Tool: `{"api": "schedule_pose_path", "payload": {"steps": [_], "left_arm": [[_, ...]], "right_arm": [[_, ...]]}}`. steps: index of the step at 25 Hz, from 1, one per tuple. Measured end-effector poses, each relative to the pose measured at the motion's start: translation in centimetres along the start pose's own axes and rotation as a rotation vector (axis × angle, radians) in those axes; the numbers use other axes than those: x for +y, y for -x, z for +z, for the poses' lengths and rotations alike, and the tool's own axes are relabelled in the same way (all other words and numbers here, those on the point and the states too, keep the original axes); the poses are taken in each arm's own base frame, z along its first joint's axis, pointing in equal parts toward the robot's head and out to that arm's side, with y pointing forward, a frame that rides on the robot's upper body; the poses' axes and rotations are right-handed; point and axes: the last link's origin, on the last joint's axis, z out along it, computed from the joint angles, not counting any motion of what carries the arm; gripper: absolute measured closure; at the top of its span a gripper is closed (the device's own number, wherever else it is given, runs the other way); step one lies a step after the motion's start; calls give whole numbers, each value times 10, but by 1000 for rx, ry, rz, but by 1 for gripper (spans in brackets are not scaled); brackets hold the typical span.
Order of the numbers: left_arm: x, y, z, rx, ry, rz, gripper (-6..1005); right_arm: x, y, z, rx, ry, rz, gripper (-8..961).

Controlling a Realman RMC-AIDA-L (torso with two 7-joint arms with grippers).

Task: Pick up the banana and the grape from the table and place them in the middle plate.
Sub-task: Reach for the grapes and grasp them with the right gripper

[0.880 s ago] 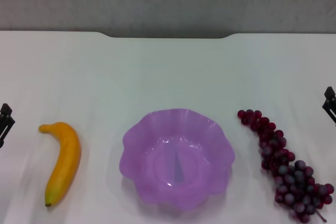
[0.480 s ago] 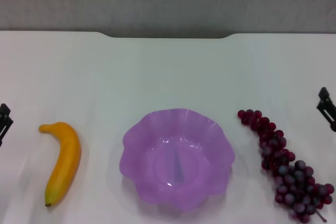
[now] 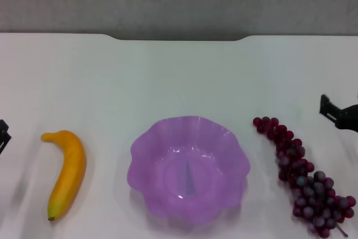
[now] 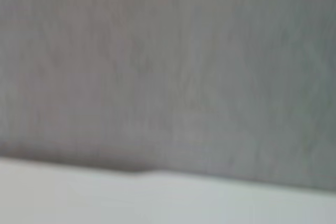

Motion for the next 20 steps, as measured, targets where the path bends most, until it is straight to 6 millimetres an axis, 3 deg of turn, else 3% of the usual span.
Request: {"api": "schedule_pose_path", "payload": {"steps": [10, 14, 20], "left_arm": [[4, 3, 4, -23, 5, 0, 90], [5, 4, 5, -27, 9, 0, 90], [7, 2, 9, -20, 16, -1, 90]], "right_arm": [[-3, 45, 7, 386, 219, 154, 63], [-3, 65, 14, 534, 226, 150, 72], [3, 57, 22, 688, 166, 71, 84]]}}
